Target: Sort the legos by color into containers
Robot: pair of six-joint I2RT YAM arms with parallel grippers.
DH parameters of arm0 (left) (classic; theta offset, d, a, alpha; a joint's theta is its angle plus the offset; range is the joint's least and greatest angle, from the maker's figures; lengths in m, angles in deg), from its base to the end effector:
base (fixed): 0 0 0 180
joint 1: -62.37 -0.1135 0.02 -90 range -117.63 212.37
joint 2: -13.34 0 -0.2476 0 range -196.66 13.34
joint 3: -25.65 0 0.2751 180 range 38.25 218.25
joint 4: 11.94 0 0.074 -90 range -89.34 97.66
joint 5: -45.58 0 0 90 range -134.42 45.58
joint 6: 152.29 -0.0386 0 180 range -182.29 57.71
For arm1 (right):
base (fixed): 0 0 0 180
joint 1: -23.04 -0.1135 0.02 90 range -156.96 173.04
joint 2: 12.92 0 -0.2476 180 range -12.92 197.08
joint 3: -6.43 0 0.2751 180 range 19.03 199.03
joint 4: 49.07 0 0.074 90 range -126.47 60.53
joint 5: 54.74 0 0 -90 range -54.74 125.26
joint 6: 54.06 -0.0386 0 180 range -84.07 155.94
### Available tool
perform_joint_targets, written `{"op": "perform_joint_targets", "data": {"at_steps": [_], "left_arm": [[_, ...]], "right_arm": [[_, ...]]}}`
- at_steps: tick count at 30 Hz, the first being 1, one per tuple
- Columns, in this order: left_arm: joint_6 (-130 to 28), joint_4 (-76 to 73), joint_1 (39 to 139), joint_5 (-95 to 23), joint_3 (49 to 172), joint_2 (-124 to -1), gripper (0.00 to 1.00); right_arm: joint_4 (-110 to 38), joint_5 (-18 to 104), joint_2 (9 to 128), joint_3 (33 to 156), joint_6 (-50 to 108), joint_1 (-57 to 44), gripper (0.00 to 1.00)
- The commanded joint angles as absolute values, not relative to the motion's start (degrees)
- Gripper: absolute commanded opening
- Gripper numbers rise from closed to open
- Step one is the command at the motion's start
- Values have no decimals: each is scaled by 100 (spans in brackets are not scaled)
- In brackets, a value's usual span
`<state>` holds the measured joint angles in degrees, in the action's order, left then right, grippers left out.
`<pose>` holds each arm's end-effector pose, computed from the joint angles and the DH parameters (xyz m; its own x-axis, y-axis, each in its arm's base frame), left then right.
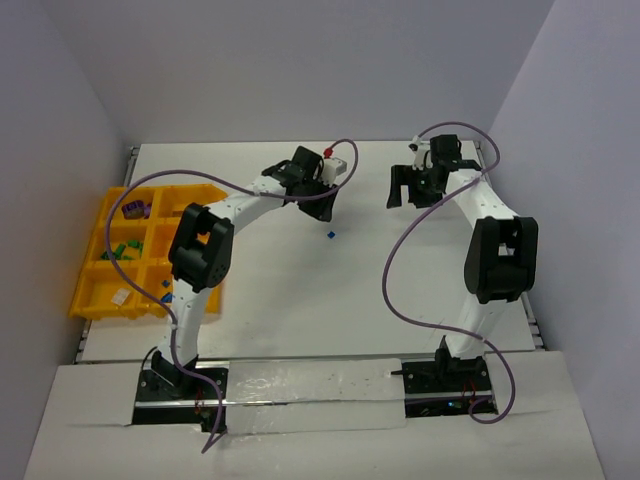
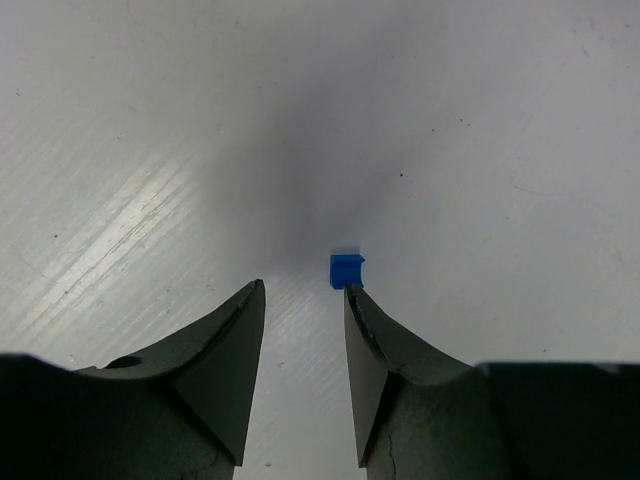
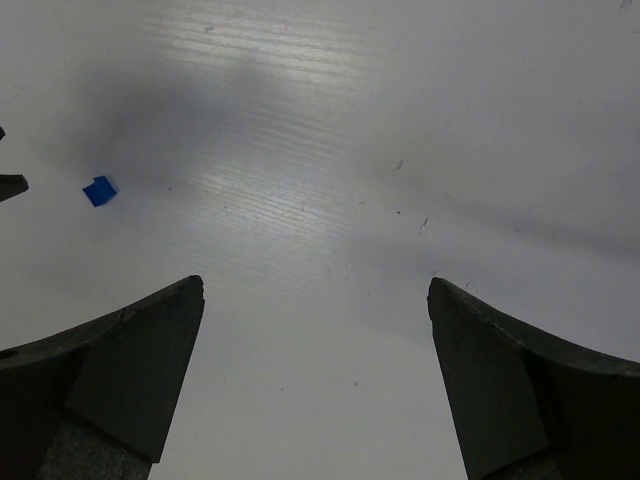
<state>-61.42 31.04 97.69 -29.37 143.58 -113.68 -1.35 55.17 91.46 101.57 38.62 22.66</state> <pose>0.4096 -0.3025 0.1800 -0.6540 0.4454 -0.6115 0.6787 0.7025 -0.2141 0.4131 0.0159 0.2167 -0.8284 -0.0495 -0.5580 -0.2309 0.9377 0.2597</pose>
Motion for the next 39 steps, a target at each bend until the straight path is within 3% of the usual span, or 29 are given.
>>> {"op": "perform_joint_targets", "data": {"at_steps": [1,6,15,20,26,32,39], "left_arm": [[-5908,3096,9990,-3163,14603,-11502,47],[-5904,3054,10166,-3001,14415,-11560,48],[-5943,3050,10297,-3263,14380,-11704,62],[-5963,3063,10297,-3401,14451,-11779,63],[-5950,3047,10295,-3528,14314,-11744,60],[-6064,3081,10295,-3444,14069,-11728,48],[-6168,2947,10332,-3746,13874,-11751,43]], "right_arm": [[-156,5409,8816,10113,3963,2260,100],[-123,5434,8921,10218,3963,2252,100],[-79,5548,9127,10454,3915,2260,100],[-127,5605,9109,10362,3875,2260,100],[-175,5655,9079,10254,3846,2260,100],[-160,5653,9138,10347,3871,2260,100],[-114,5662,9175,10382,3919,2260,100]]}}
